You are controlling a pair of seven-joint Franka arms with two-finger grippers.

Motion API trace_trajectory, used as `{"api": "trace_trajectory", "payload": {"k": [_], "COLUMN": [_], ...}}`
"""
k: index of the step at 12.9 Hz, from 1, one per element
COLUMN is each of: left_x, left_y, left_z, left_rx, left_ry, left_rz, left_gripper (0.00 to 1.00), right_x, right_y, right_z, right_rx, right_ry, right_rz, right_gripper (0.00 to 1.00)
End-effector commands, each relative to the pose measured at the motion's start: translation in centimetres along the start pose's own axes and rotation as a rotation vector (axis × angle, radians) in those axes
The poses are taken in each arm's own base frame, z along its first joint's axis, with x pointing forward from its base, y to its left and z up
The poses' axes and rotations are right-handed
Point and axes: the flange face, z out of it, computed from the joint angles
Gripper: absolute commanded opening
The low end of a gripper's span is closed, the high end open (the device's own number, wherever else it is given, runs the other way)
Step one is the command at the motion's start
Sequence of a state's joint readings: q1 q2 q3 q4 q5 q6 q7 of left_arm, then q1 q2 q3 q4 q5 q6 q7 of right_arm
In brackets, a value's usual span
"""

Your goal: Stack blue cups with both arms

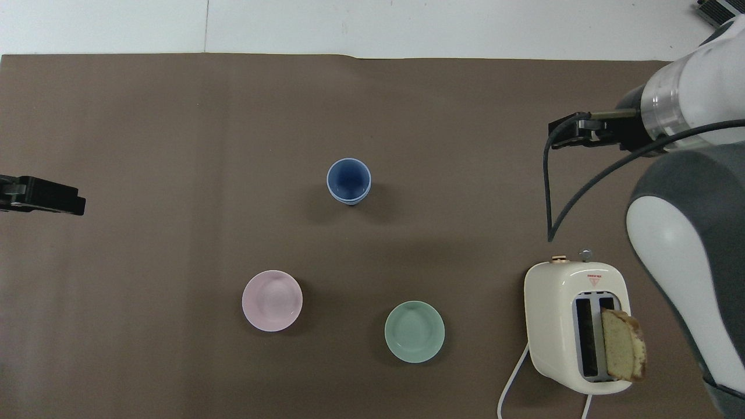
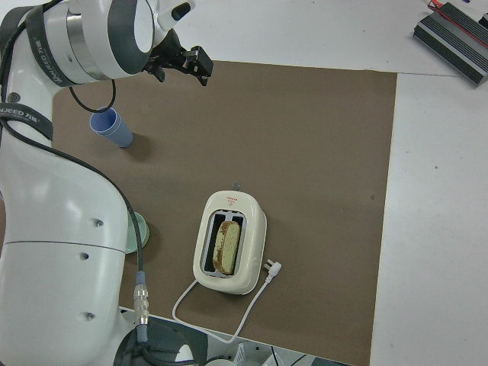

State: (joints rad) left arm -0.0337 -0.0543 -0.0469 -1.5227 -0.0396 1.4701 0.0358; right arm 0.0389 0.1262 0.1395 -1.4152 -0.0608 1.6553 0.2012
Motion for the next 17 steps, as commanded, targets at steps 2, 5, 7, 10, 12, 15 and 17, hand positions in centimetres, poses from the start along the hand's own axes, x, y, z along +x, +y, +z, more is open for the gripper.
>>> {"api": "trace_trajectory", "payload": {"k": [2,5,7,10,12,15,17], "left_x": [-0.7,-0.7,-0.7,-0.7,-0.7,-0.7,-0.7], "left_y": [-0.3,-0.2,-0.3,-0.2,-0.3,-0.3,-0.3], "left_z": [-0.3,-0.4,-0.3,-0.3,-0.3,-0.3,-0.3], "left_rx": [-0.01,-0.01,-0.01,-0.01,-0.01,-0.01,-0.01], "left_ry": [-0.003,-0.001,-0.003,-0.003,-0.003,-0.003,-0.003], "left_rz": [-0.001,0.0,-0.003,0.0,-0.001,-0.001,-0.001], "left_gripper": [1.0,1.0,1.0,1.0,1.0,1.0,1.0], "right_x": [-2.3,-3.7,-4.3,-4.2,-4.2,-4.2,-4.2], "right_y": [2.8,4.5,4.7,4.6,4.5,4.6,4.6], "right_z": [-2.0,-3.1,-3.4,-3.4,-3.4,-3.3,-3.2], "right_rx": [-0.023,-0.03,-0.036,-0.033,-0.032,-0.031,-0.032], "right_ry": [-0.068,-0.109,-0.133,-0.124,-0.121,-0.126,-0.126], "right_rz": [0.007,-0.014,-0.012,-0.014,-0.015,-0.016,-0.014], "right_gripper": [1.0,1.0,1.0,1.0,1.0,1.0,1.0]}}
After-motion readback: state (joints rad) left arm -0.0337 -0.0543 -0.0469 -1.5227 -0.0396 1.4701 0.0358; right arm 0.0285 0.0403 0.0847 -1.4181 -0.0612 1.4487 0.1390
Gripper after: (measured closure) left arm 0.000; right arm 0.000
